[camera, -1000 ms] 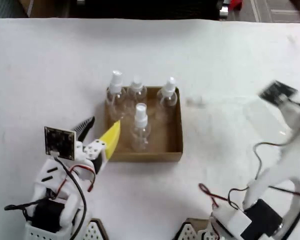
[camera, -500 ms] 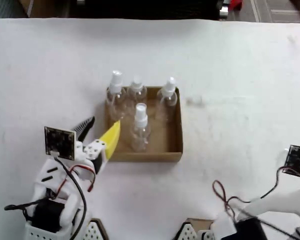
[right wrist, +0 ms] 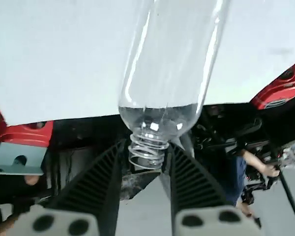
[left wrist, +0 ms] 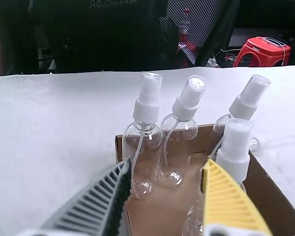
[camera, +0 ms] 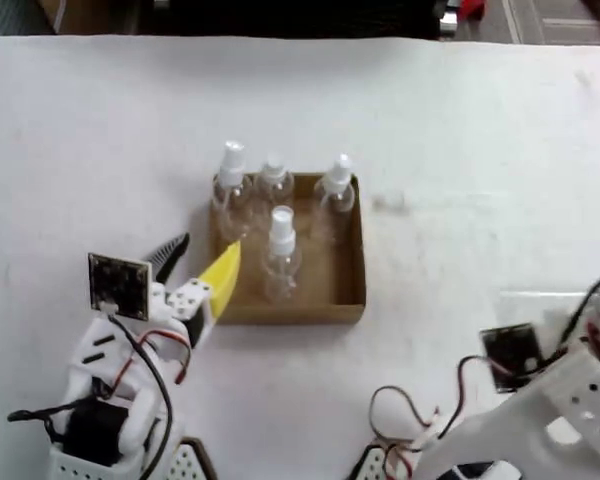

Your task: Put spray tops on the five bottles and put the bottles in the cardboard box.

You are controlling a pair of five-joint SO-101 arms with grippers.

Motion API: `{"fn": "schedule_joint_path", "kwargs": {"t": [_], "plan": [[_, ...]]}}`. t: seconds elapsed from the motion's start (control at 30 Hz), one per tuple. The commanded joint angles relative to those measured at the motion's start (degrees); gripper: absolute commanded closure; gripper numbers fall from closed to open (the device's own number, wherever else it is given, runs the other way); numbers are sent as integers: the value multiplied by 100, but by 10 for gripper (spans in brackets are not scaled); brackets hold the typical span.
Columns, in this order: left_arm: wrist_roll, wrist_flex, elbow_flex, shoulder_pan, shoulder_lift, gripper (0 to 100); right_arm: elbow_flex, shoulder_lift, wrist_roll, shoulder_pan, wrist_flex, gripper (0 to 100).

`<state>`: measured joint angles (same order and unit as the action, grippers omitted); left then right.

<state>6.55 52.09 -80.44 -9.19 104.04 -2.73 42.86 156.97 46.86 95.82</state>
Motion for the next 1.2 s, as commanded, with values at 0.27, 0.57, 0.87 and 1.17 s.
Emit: {"fn": "schedule_joint_path", "kwargs": {"t": [0.27,0.57,0.87,1.17], "plan": [[-308,-167,44,-84,75,778,-3270,400,-475,-971,-1613,981],[-334,-176,44,-75,75,778,-4448,400,-1415,-1560,-2237,931],[-334,-176,44,-75,75,778,-4985,400,-2154,-1684,-3275,763],[-334,-176,35,-84,75,778,-4211,620,-3262,-1314,-3301,765]]}}
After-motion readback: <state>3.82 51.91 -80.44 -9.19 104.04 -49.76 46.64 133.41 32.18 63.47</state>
